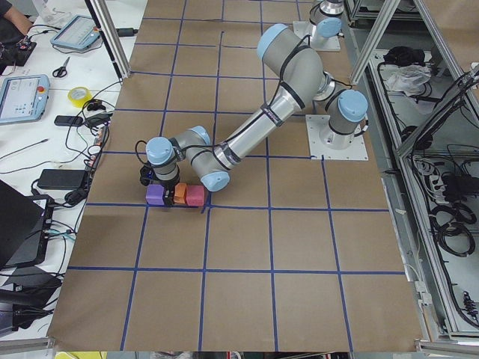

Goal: Arrange blocks in a line
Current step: 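Nudge the orange cube into line with the left gripper, then open the left gripper and raise it away from the cubes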

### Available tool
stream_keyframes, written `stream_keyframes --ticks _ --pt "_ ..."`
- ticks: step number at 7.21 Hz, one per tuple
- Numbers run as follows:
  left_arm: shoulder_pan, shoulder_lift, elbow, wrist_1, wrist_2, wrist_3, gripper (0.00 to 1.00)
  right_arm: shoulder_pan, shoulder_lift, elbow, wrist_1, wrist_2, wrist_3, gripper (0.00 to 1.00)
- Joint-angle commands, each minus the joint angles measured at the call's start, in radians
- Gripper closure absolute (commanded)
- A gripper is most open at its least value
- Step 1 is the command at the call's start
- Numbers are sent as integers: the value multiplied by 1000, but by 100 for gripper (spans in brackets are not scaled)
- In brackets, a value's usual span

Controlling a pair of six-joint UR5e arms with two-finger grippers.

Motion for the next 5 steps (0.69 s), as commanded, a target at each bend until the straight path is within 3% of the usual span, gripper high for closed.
stream_keyframes --ticks 1,2,5 --pt "-2 67 42 -46 41 1 0 0 0 0 0 0 0 0" --pt "-2 116 72 -136 99 1 0 0 0 0 0 0 0 0" --pt "-22 338 71 -393 99 -14 0 0 0 0 0 0 0 0"
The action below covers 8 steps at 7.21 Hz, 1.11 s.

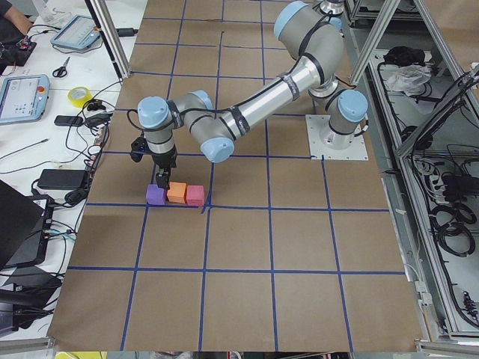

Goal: Arrange blocks in a line
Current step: 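Open the left gripper and raise it away from the cubes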

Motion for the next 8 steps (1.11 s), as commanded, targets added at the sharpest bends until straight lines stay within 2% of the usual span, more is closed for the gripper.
stream_keyframes --ticks 1,2,3,4,5,8 --pt "-19 200 -14 -211 -7 -48 0 0 0 0 0 0 0 0" --pt "-79 289 -38 -265 -10 -112 0 0 0 0 0 2 0 0" --pt "-137 356 -80 -298 -14 -304 0 0 0 0 0 0 0 0" --pt "-200 408 -109 -298 -69 -441 0 0 0 0 0 0 0 0" --pt "-273 451 -135 -298 -83 -591 0 0 0 0 0 0 0 0" --pt "-491 526 -192 -295 -65 -831 0 0 0 0 0 0 0 0"
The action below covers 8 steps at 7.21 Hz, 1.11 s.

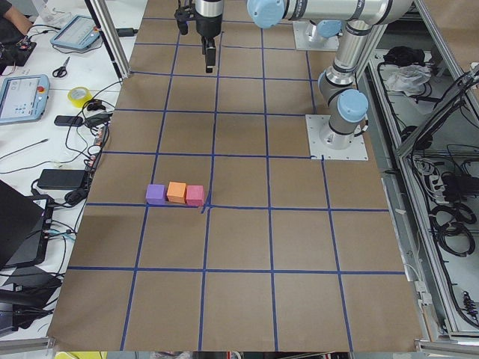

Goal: Arrange blocks in a line

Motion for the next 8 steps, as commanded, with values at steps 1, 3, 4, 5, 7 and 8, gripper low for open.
stream_keyframes --ticks 1,3,4,5,7,8 --pt "-126 47 -73 4 1 -165 0 0 0 0 0 0 0 0" --pt "-156 84 -113 6 1 -165 0 0 0 0 0 0 0 0" --pt "-156 98 -127 4 13 -162 0 0 -2 0 0 0 0 0" --pt "-156 97 -130 6 39 -162 0 0 -2 0 0 0 0 0" --pt "-156 80 -130 9 35 -159 0 0 -2 0 0 0 0 0" --pt "-154 80 -130 12 37 -159 0 0 -2 0 0 0 0 0"
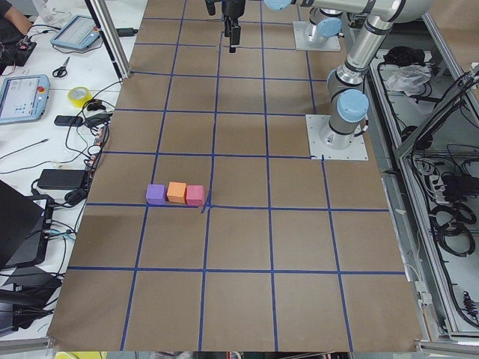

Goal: Arrange blocks in a line

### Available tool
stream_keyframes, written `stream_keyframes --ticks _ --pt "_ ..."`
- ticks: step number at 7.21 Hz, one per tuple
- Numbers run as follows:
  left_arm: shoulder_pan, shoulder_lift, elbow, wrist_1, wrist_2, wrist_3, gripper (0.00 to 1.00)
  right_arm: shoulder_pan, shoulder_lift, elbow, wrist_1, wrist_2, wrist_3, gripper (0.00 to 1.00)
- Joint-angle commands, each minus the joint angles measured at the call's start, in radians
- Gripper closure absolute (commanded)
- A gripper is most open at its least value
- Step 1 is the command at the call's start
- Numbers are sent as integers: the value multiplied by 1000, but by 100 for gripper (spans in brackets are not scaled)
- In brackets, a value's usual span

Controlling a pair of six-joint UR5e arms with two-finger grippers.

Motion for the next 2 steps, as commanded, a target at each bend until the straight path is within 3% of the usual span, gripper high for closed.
stream_keyframes --ticks 1,2 --pt "3 -4 1 3 -3 1 0 0 0 0 0 -2 0 0" --pt "3 -4 1 3 -9 1 0 0 0 0 0 0 0 0"
